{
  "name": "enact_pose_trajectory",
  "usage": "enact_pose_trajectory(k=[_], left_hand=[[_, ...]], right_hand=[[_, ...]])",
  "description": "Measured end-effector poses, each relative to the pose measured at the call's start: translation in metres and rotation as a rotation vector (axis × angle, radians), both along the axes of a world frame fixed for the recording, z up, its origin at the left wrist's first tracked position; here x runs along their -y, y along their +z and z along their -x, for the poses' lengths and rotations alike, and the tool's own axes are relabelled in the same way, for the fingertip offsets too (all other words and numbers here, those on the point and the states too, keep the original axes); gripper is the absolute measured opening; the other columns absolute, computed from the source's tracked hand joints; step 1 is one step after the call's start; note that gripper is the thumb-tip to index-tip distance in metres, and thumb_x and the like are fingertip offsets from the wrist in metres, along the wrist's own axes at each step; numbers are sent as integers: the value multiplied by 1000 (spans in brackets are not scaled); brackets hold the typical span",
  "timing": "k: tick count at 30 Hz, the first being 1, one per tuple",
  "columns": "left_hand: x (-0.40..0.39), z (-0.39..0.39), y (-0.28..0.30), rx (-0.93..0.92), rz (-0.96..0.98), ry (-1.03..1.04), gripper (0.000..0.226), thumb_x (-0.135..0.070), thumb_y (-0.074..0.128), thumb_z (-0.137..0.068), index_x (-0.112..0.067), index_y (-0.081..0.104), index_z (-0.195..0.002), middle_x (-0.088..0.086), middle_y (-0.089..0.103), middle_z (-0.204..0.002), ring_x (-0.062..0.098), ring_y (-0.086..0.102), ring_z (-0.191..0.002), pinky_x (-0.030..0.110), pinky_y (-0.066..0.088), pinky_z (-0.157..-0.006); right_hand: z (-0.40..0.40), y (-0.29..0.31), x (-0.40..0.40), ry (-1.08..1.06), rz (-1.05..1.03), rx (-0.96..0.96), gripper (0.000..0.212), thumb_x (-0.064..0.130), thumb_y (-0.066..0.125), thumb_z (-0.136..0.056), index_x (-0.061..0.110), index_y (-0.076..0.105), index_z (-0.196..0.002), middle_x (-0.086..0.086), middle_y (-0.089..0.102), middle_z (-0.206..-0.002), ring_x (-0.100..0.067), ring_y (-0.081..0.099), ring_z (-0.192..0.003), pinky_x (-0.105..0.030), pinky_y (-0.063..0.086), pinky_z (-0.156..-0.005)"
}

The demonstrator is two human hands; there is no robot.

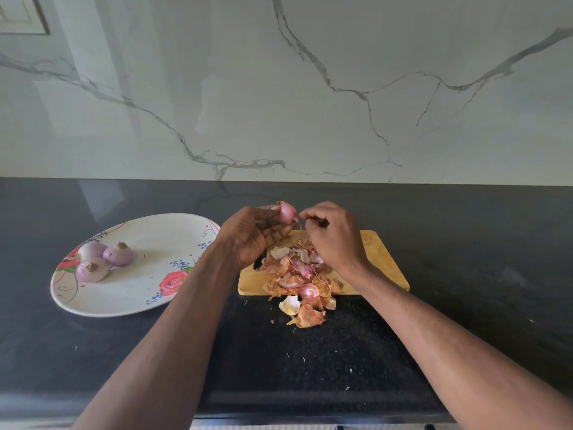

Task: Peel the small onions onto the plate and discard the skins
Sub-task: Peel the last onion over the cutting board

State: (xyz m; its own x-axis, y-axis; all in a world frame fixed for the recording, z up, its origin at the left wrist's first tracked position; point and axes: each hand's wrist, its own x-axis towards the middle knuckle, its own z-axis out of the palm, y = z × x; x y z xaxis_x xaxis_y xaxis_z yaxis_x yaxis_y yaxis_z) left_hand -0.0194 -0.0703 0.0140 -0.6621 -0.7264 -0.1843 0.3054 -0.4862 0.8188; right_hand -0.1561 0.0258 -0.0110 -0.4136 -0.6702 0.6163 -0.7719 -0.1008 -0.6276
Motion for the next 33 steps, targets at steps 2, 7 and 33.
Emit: enact_pose_trajectory(k=[2, 7, 33], left_hand=[[0, 0, 0, -5, 6, -11, 14, 6, 53, -95, 4, 65, -100, 22, 73, -90, 27, 72, -79, 33, 61, -78], [-1, 1, -1, -23, 16, -34, 16, 5, 53, -95, 5, 65, -106, 22, 74, -94, 28, 74, -83, 35, 62, -81], [-1, 2, -3, -24, 81, -57, 18, 4, 62, -90, 5, 66, -108, 15, 75, -93, 20, 74, -80, 26, 62, -69]], right_hand=[[-3, 2, 0, 34, 0, 98, 16, 26, 73, -90, 11, 78, -91, 3, 70, -90, -7, 64, -79, -14, 49, -66], [-2, 1, 2, 23, -19, 154, 9, 17, 77, -86, 11, 77, -93, 5, 69, -88, -6, 63, -79, -9, 46, -65], [-5, 7, -4, 65, 7, 304, 15, 26, 79, -85, 11, 80, -88, 5, 75, -77, -6, 69, -69, -13, 50, -62]])
